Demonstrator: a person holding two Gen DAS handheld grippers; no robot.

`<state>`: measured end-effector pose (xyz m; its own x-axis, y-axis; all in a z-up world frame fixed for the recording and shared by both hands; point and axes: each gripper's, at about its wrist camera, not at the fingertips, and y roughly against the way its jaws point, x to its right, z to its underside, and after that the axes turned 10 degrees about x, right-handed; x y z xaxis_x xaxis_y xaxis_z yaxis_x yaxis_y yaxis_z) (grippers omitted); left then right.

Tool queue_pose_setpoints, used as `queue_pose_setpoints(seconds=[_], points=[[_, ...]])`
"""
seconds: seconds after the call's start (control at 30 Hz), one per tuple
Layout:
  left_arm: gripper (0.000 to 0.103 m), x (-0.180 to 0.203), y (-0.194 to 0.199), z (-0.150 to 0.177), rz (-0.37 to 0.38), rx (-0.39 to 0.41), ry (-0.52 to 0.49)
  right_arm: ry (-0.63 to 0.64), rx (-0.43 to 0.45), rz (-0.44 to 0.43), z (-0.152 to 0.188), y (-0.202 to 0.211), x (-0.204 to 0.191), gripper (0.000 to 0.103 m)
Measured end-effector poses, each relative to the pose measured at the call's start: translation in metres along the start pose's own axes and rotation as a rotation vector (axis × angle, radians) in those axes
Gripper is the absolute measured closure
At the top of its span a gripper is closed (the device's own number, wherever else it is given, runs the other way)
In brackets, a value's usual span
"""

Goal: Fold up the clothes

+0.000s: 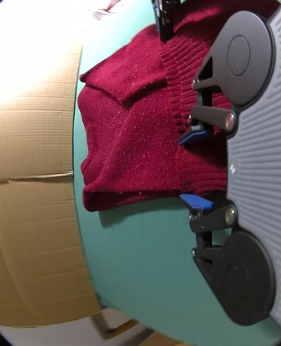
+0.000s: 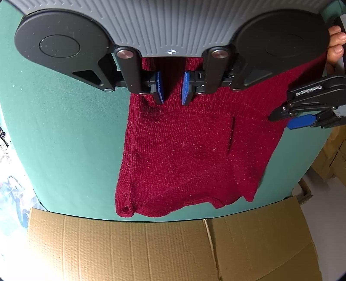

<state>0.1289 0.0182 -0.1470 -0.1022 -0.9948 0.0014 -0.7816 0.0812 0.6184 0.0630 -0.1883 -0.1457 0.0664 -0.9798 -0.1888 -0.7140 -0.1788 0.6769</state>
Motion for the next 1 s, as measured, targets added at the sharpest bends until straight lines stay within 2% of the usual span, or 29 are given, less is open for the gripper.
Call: queue_pose_setpoints(seconds=[0.07,0.17,0.27,0.3,0.37,0.47,0.57,0.6,0.63,0.67,0.7,0.73,0.8,0.93,1.0], points=[[0.043,-0.008,-0.003,-0.001,0.024,-0.017,0.041,-0.006,-0.006,0.010,-0.003,-0.003,-0.001,0.085],[0.043,-0.006,-0.004,-0.003,0.042,-0.008,0.005,-0.008,-0.015,0.022,-0.007,-0.006,-0.003,0.085],[0.052,-0.009,0.004,-0.015,0.063,0.009,-0.026,-0.004,0.011,0.029,-0.016,0.008,-0.004,0.081],[0.053,-0.015,0.009,-0.022,0.079,0.024,-0.020,0.007,0.032,0.032,-0.021,0.017,-0.004,0.077],[0.049,-0.028,0.018,-0.039,0.108,0.047,-0.015,0.031,0.043,0.034,-0.033,0.032,-0.001,0.075],[0.045,-0.045,0.016,-0.072,0.132,0.030,-0.066,0.009,0.018,0.030,-0.057,0.043,0.016,0.074],[0.034,-0.056,-0.003,-0.108,0.129,0.040,-0.130,-0.048,0.009,0.040,-0.094,0.044,0.042,0.073],[0.026,-0.059,-0.010,-0.121,0.125,0.045,-0.151,-0.062,0.006,0.037,-0.108,0.043,0.050,0.066],[0.021,-0.062,-0.018,-0.134,0.120,0.050,-0.172,-0.063,-0.003,0.017,-0.122,0.037,0.057,0.047],[0.022,-0.065,-0.026,-0.145,0.114,0.050,-0.185,-0.059,-0.010,0.001,-0.135,0.031,0.064,0.039],[0.024,-0.068,-0.037,-0.150,0.104,0.040,-0.176,-0.044,-0.014,-0.004,-0.145,0.023,0.069,0.035],[0.029,-0.068,-0.047,-0.152,0.099,0.031,-0.167,-0.028,-0.012,0.003,-0.153,0.016,0.073,0.036],[0.030,-0.068,-0.066,-0.155,0.096,0.011,-0.150,-0.030,0.010,0.018,-0.160,0.001,0.081,0.036],[0.021,-0.064,-0.100,-0.142,0.159,-0.051,-0.130,-0.078,-0.037,-0.062,-0.149,-0.037,0.094,0.036],[0.013,-0.061,-0.114,-0.135,0.152,-0.052,-0.151,-0.070,-0.059,-0.080,-0.142,-0.058,0.099,0.036]])
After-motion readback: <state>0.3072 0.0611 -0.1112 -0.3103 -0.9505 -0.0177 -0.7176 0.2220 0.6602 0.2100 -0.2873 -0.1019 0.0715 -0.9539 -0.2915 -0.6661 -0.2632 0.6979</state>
